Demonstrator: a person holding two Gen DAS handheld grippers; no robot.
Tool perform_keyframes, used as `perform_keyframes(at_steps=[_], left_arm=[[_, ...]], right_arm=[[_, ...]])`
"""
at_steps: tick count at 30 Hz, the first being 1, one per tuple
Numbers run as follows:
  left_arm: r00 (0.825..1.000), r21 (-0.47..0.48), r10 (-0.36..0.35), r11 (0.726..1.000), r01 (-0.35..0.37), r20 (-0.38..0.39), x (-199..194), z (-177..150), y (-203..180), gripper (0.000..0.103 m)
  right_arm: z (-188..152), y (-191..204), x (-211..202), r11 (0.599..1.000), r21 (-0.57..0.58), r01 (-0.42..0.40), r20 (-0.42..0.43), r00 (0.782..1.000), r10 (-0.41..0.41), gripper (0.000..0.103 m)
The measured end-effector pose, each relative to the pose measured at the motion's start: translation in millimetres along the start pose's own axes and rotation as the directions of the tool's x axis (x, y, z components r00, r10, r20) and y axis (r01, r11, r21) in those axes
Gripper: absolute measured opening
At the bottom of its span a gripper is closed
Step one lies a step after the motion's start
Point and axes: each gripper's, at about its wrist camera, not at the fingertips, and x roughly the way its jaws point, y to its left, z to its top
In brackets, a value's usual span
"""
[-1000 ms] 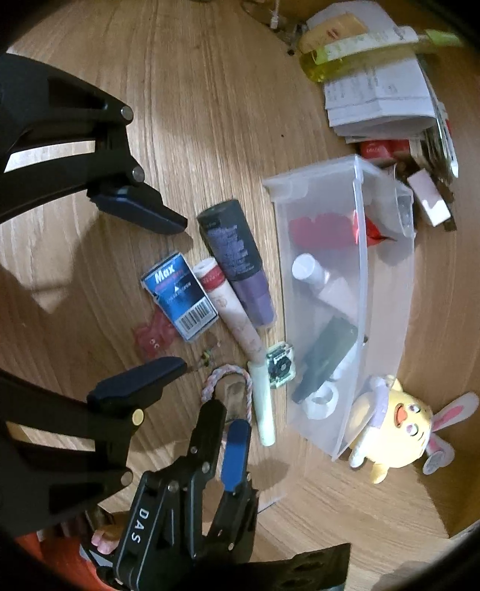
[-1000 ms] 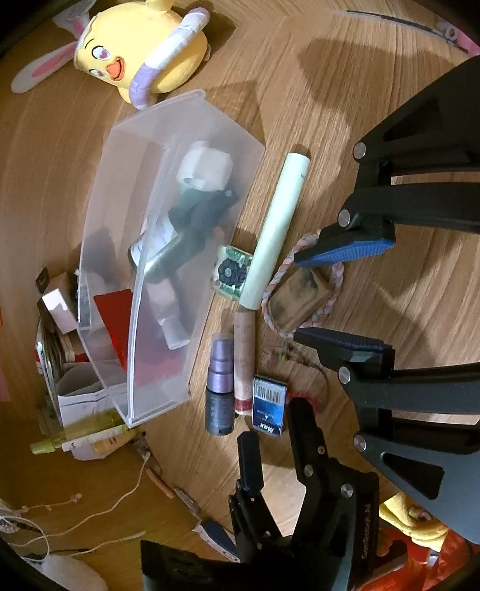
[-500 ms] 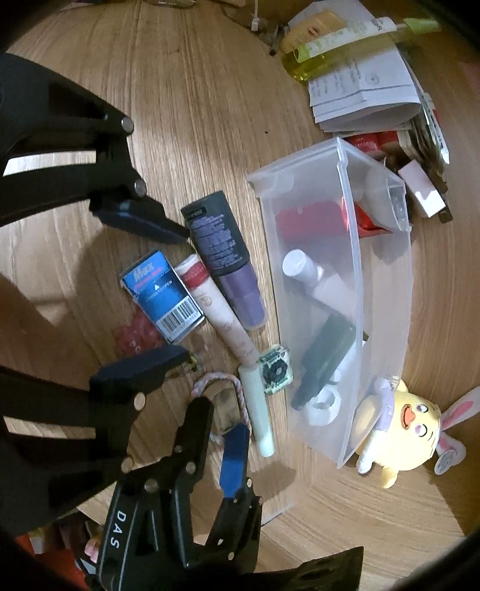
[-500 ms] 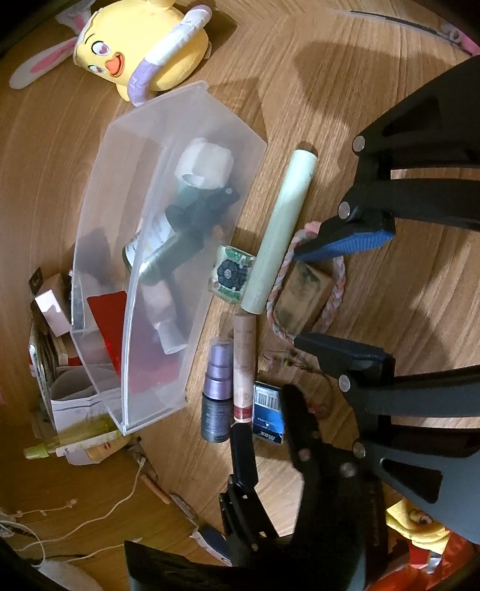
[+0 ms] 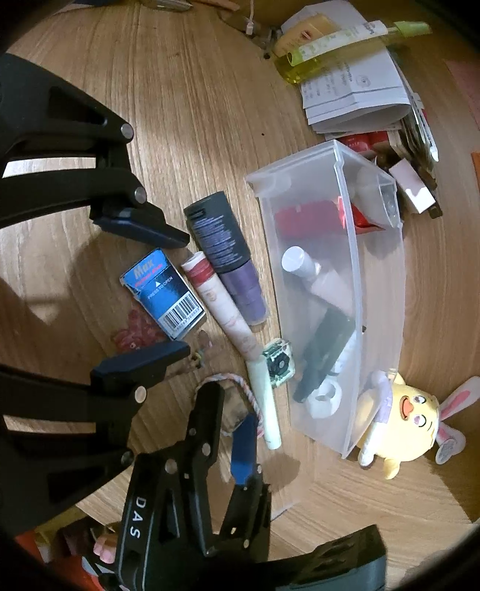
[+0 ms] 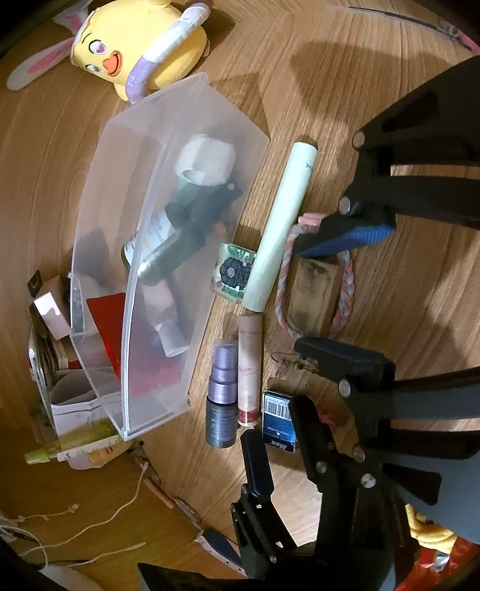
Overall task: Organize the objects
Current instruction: 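Grasp blue card box with left tool while right tool grasps wooden block, then carry card box into bin with left tool while right tool drops wooden block in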
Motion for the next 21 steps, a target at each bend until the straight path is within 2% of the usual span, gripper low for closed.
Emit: perform_keyframes(at_steps=[8, 21], left_arm=[[0.998, -0.009, -0.01, 1.0, 0.011, 0.065, -18.5, 9.0, -0.8, 0.051], [0.987, -0.045, -0.011, 0.999, 0.018, 0.161, -42.2, 27.7, 1.5, 0.051]], right_arm=[[-0.6, -4.1, -17.2, 1.0, 0.022, -0.018, 0.043, 0.999, 0.017, 0.04], [13.3, -3.8, -56.5, 0.999, 0.025, -0.021, 0.17, 0.985, 0.016, 0.04]])
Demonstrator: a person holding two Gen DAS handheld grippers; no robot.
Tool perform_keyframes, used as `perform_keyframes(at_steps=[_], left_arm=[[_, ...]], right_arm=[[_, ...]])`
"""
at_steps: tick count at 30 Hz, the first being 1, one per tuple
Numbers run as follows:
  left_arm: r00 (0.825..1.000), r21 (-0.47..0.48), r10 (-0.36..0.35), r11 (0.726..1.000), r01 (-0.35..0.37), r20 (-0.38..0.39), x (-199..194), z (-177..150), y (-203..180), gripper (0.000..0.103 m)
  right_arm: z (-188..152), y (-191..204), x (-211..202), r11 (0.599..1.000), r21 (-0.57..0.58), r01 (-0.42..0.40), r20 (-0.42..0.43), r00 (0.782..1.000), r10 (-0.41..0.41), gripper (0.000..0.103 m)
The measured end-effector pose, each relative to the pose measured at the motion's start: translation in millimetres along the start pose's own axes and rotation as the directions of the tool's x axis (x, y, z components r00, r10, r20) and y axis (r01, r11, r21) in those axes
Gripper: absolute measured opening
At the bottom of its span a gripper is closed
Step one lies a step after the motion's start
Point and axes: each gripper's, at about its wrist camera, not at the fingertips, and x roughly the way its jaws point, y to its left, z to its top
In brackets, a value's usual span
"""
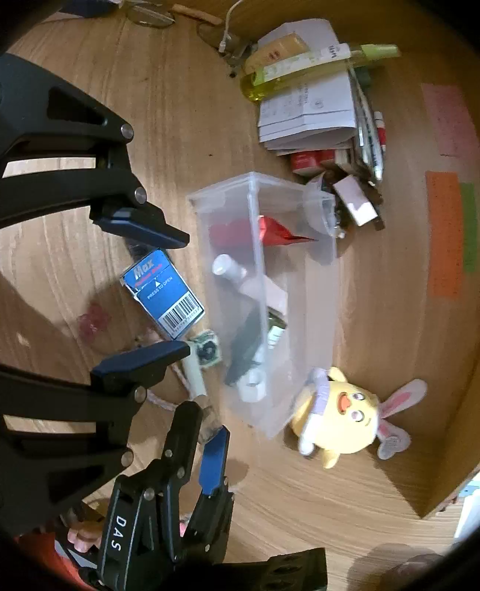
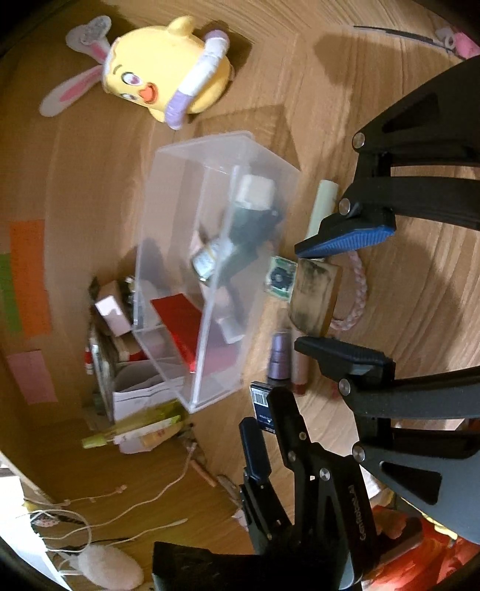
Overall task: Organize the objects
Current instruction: 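Carry card box into bin with left tool while right tool drops wooden block in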
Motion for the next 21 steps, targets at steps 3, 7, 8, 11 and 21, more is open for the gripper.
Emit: perform_keyframes(at_steps=[3, 7, 8, 11, 21], left_arm=[[1.0, -0.007, -0.007, 1.0, 0.007, 0.022, -3.7, 6.6, 0.4, 0.052], [0.999, -0.009, -0.004, 1.0, 0.004, 0.051, -7.2, 15.2, 0.5, 0.052], [0.998, -0.01, -0.005, 1.0, 0.005, 0.058, -7.9, 17.5, 0.7, 0.052], [0.997, -0.015, -0.003, 1.0, 0.004, 0.08, -9.1, 25.4, 1.5, 0.052], [0.99, -0.034, -0.005, 0.999, 0.01, 0.14, -8.5, 53.1, 6.7, 0.052]], right_arm=[[6.9, -3.2, -6.6, 1.0, 0.011, 0.006, 0.03, 1.0, -0.007, 0.04], [16.7, -10.6, -13.7, 1.0, 0.028, 0.015, 0.069, 0.997, -0.017, 0.04], [18.6, -12.7, -14.7, 0.999, 0.03, 0.016, 0.075, 0.997, -0.018, 0.04], [24.9, -18.4, -18.2, 0.999, 0.043, 0.024, 0.097, 0.995, -0.028, 0.04], [40.8, -38.6, -13.6, 0.994, 0.082, 0.072, 0.117, 0.99, -0.082, 0.04]])
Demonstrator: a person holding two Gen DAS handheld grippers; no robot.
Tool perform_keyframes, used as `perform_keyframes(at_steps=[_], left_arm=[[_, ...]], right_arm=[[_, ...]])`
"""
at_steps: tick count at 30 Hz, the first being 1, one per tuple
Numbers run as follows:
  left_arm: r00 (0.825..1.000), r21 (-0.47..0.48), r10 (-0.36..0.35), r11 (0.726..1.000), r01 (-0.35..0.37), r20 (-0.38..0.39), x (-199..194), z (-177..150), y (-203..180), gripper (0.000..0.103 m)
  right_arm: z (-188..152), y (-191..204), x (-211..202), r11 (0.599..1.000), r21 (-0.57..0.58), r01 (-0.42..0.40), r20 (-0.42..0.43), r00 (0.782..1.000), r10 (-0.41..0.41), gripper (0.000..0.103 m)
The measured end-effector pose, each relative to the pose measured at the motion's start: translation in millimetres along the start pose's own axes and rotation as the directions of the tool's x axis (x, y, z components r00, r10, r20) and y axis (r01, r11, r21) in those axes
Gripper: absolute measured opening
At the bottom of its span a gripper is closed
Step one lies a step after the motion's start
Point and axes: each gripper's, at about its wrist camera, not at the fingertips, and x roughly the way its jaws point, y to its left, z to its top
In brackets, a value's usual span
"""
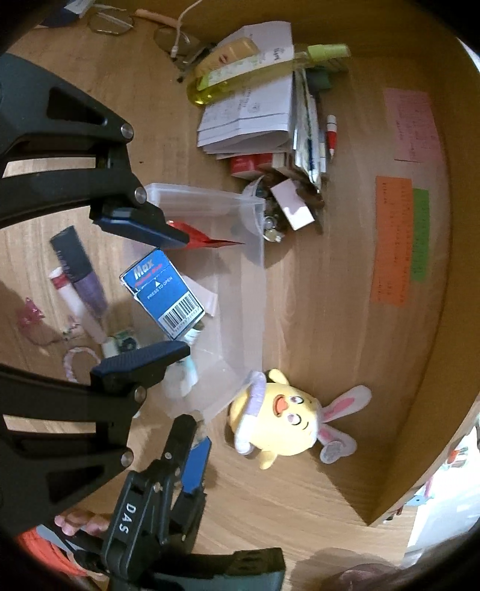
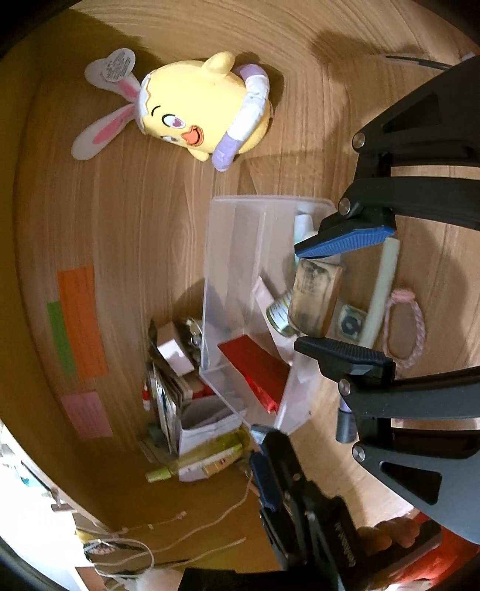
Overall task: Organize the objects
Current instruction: 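Carry card box into bin with left tool while right tool drops wooden block in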
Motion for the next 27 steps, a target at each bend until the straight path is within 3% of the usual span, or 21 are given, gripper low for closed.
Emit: perform_keyframes(at_steps=[8, 27], left_arm=[[1.0, -0.001, 0.001, 1.0, -0.001, -0.006, 18.2, 11.5, 0.7, 0.052], [0.993, -0.015, 0.008, 1.0, -0.01, -0.12, 83.3, 11.2, 4.8, 0.052]], right_arm=[[5.4, -7.0, 17.4, 1.0, 0.004, 0.027, -0.02, 0.999, -0.027, 0.04], [9.1, -16.9, 58.7, 0.998, -0.004, 0.067, -0.094, 0.993, -0.067, 0.04]])
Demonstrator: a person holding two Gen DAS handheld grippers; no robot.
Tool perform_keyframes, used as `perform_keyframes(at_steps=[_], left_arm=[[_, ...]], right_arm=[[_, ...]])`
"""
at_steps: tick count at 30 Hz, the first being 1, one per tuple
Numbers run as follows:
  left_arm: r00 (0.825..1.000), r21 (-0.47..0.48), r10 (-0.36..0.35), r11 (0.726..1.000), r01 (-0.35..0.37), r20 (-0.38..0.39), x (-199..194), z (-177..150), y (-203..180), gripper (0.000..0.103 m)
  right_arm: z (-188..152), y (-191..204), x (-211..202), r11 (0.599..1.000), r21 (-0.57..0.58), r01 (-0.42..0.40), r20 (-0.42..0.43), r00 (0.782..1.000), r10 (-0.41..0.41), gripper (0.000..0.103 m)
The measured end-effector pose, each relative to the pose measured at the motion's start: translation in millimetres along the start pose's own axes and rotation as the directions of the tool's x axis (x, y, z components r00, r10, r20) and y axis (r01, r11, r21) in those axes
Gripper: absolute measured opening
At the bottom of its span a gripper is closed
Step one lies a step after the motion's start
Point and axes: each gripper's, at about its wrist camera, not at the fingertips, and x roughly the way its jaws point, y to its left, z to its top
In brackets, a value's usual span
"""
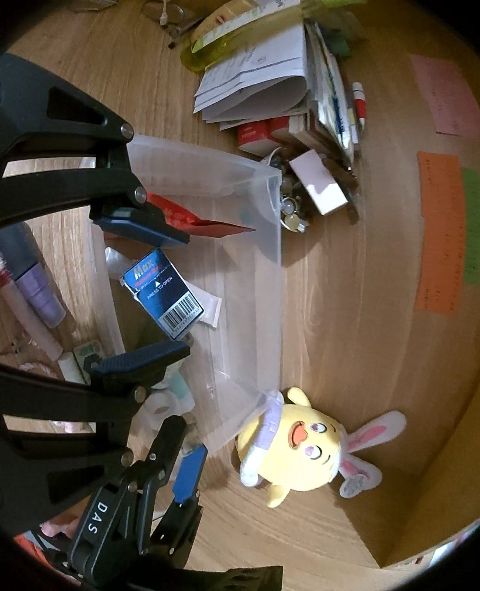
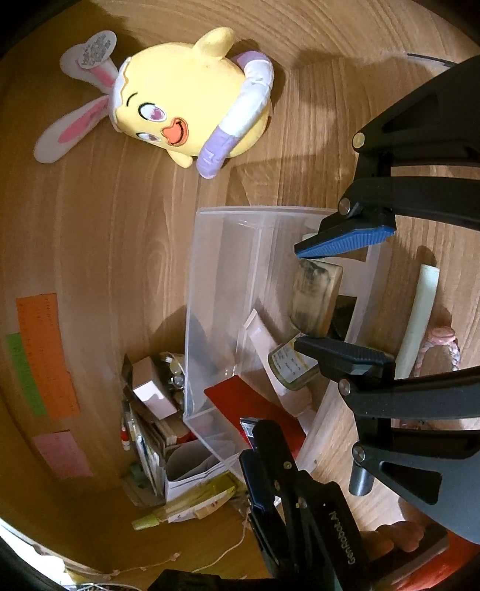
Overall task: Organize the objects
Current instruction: 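Carry card box into bin with left tool while right tool drops wooden block in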
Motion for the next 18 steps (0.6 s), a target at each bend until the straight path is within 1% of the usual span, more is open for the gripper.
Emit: perform_keyframes(at_steps=[10, 18], left_arm=[[0.999, -0.02, 0.013, 1.0, -0.013, -0.029, 11.2, 0.2, 5.4, 0.051], [0.999, -0.021, 0.031, 0.999, -0.031, -0.015, 4.5, 1.5, 5.4, 0.052]], right_arm=[[2.6, 2.4, 8.8, 1.0, -0.012, 0.002, -0.018, 1.0, -0.002, 0.041], [3.2, 4.6, 5.3, 1.0, -0.025, 0.009, -0.014, 1.0, -0.009, 0.041]])
